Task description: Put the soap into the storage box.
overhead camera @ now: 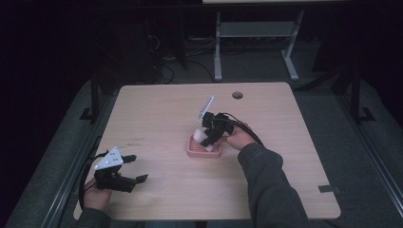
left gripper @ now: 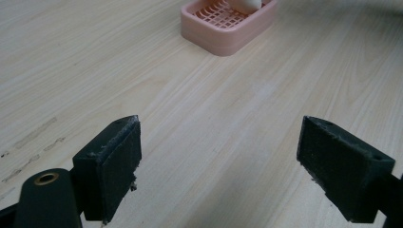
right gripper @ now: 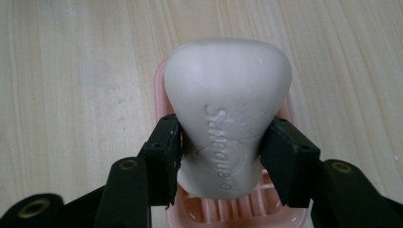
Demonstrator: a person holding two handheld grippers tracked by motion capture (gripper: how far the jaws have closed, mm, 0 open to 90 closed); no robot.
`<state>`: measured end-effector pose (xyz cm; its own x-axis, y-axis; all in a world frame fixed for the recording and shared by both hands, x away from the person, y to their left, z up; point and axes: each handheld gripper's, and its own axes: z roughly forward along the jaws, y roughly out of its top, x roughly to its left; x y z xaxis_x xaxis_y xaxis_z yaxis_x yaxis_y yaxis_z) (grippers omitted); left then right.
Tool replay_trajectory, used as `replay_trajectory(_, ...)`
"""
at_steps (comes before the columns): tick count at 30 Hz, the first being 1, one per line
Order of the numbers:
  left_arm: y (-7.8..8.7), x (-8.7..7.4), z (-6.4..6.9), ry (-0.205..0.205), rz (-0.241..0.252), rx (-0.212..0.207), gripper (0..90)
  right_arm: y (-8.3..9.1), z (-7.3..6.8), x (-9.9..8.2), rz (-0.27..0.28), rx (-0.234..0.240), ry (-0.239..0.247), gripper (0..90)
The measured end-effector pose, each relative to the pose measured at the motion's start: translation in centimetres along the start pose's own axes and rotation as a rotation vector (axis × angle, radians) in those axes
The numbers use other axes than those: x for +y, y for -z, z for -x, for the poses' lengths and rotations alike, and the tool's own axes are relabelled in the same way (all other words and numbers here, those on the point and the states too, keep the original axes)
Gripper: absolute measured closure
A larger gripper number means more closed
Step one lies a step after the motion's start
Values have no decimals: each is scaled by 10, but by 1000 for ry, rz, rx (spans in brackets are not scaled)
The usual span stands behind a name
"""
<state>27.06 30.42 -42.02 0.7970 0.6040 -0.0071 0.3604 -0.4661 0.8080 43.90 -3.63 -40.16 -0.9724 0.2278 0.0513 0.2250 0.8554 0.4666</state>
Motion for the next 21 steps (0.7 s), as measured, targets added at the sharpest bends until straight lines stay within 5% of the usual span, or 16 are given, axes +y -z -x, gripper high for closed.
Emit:
replay_trajectory(13, 0, 0, 0, -1, -1, -1, 148, -6, 2, 2, -3, -16, -15, 491)
replay_trajectory(21, 1, 0, 0, -2, 1, 0, 148, -20, 2, 6, -72, -31, -10, 488)
